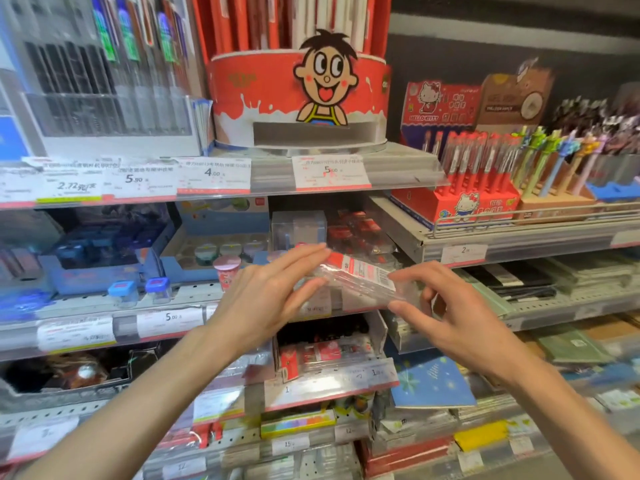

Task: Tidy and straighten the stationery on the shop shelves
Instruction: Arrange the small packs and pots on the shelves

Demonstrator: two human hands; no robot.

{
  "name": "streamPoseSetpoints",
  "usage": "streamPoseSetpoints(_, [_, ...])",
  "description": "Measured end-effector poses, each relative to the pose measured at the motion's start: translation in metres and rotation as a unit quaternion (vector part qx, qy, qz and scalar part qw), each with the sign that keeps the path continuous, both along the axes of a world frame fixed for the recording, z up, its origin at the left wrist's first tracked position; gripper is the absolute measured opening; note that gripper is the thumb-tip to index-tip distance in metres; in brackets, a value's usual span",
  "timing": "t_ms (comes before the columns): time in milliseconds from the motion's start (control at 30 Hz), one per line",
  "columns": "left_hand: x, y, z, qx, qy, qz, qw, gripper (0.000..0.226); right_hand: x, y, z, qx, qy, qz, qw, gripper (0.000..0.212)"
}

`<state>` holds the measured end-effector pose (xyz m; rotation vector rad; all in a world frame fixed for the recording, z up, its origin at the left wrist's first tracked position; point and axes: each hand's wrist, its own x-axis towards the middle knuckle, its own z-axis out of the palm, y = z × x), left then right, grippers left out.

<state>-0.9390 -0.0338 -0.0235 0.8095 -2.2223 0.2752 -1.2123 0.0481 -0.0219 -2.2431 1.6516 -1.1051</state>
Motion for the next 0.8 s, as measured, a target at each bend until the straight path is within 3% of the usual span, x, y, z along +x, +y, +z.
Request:
streamPoseSetpoints(200, [-0.011, -0.018, 0.012, 0.015, 0.047, 0.052, 0.997, 0.038, 0.008, -0.009, -0.005, -0.046, -0.027, -0.103, 0.993, 0.030])
streamPoseSetpoints(433, [-0.012, -0.035, 0.012, 0.032, -0.022, 0.135, 0.990, 0.033, 0.039, -0.045, -0.004, -0.102, -0.002, -0.223, 0.970, 0.031])
streamPoseSetpoints(600, [-0.024, -0.050, 0.015, 0.100, -0.070, 0.177, 0.977, 0.048, 0.059, -0.080, 0.009, -0.060, 0.081, -0.280, 0.955, 0.040])
streamPoseSetpoints(800, [-0.022, -0.054, 0.015, 0.134, -0.082, 0.182, 0.971, 0.042, 0.059, -0.108, 0.018, -0.003, 0.146, -0.324, 0.935, 0.049])
